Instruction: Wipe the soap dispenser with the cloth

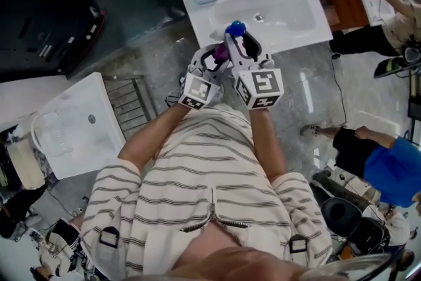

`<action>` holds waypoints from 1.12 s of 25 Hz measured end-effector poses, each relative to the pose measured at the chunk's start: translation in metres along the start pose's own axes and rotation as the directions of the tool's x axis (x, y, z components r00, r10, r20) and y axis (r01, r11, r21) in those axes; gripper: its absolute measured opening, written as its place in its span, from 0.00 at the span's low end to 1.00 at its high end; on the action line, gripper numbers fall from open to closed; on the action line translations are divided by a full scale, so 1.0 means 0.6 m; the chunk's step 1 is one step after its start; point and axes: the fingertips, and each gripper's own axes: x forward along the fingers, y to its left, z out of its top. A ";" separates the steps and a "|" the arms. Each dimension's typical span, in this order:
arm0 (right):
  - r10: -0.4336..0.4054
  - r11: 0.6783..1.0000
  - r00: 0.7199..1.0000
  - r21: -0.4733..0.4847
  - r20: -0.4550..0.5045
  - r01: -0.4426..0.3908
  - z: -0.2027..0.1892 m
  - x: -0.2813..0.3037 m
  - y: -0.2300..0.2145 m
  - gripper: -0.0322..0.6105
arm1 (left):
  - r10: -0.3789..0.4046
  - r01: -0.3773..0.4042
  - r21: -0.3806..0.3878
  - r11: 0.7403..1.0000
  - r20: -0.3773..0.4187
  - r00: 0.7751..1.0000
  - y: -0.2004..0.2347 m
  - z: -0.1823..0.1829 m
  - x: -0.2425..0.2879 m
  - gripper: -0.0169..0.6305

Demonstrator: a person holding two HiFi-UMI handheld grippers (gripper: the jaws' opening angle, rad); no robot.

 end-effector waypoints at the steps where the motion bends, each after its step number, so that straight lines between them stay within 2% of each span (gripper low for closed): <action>1: 0.000 1.000 1.000 0.002 -0.001 0.000 -0.001 0.001 0.000 0.25 | 0.002 -0.002 -0.003 1.000 -0.005 1.000 0.002 -0.003 -0.002 0.23; 7: 0.003 1.000 1.000 0.009 -0.002 -0.003 -0.007 0.009 -0.003 0.25 | 0.019 -0.019 -0.016 1.000 -0.010 1.000 0.020 -0.014 -0.014 0.23; 24: 0.005 1.000 1.000 0.014 0.002 -0.005 -0.008 0.006 -0.010 0.25 | 0.058 -0.056 -0.033 0.998 0.059 0.997 0.037 0.036 -0.057 0.23; 28: 0.005 1.000 1.000 0.013 0.004 -0.005 -0.008 0.007 -0.014 0.25 | 0.059 -0.052 -0.082 0.995 0.076 0.995 0.052 0.042 -0.066 0.23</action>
